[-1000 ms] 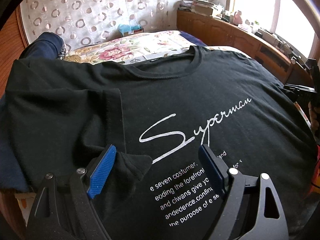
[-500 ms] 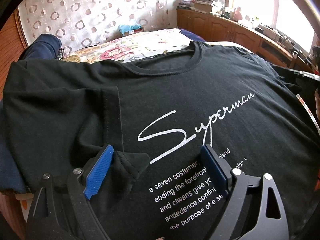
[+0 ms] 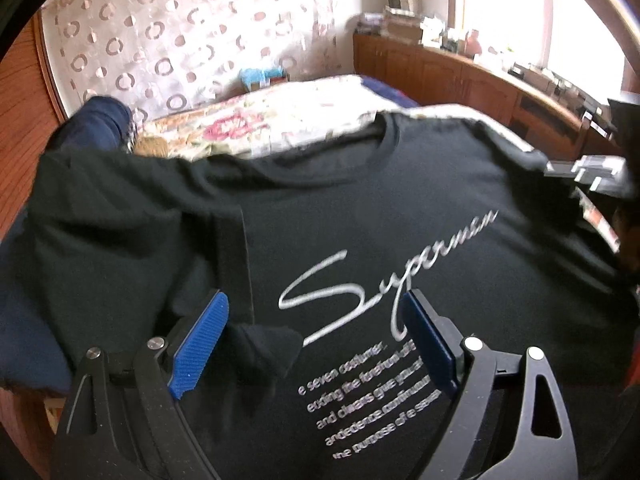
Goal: Fold small clothes
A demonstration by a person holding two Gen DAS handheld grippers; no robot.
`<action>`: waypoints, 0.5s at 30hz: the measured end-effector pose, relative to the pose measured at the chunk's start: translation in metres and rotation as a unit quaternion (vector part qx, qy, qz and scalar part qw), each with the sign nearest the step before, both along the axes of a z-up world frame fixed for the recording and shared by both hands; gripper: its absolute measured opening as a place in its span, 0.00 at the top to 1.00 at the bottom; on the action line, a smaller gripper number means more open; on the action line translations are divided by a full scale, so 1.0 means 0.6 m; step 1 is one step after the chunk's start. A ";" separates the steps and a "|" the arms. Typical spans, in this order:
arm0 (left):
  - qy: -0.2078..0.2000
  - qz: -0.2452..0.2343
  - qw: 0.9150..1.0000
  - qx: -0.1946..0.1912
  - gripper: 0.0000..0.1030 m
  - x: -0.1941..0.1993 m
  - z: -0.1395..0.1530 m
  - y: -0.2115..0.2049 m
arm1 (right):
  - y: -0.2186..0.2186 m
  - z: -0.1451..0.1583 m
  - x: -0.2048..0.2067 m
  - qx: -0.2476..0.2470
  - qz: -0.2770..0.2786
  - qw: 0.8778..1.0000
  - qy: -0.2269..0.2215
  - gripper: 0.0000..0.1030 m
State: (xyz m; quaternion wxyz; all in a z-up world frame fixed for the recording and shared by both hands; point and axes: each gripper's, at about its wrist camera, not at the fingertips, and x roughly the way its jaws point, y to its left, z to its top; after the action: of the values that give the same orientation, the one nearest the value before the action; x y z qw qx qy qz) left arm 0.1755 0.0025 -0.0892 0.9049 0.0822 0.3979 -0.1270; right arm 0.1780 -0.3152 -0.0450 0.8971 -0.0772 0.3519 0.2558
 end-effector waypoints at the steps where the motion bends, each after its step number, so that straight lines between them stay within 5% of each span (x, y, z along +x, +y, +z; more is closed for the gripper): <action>1: -0.004 0.000 1.000 -0.003 0.14 0.000 0.005 0.000 | 0.005 -0.011 0.002 -0.006 -0.001 1.000 0.005 0.94; 6: -0.025 0.007 1.000 -0.017 0.14 -0.003 0.023 0.000 | 0.002 -0.026 0.005 -0.009 -0.009 1.000 0.012 0.94; 9: -0.030 0.010 0.999 -0.028 0.14 -0.004 0.022 -0.004 | -0.004 -0.017 0.005 -0.014 -0.015 1.000 0.009 0.84; 13: -0.031 0.011 0.999 -0.034 0.14 -0.010 0.014 -0.008 | 0.002 0.016 0.001 -0.027 -0.039 0.999 -0.011 0.50; 15: -0.029 0.012 0.999 -0.037 0.14 -0.010 0.010 -0.009 | -0.011 0.031 -0.002 -0.020 -0.051 0.998 -0.020 0.50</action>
State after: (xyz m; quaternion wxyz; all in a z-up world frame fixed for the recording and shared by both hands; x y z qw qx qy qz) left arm 0.1695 -0.0032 -0.0830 0.9198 0.0473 0.3677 -0.1282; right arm 0.1770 -0.3219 -0.0266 0.9141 -0.0826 0.3423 0.2013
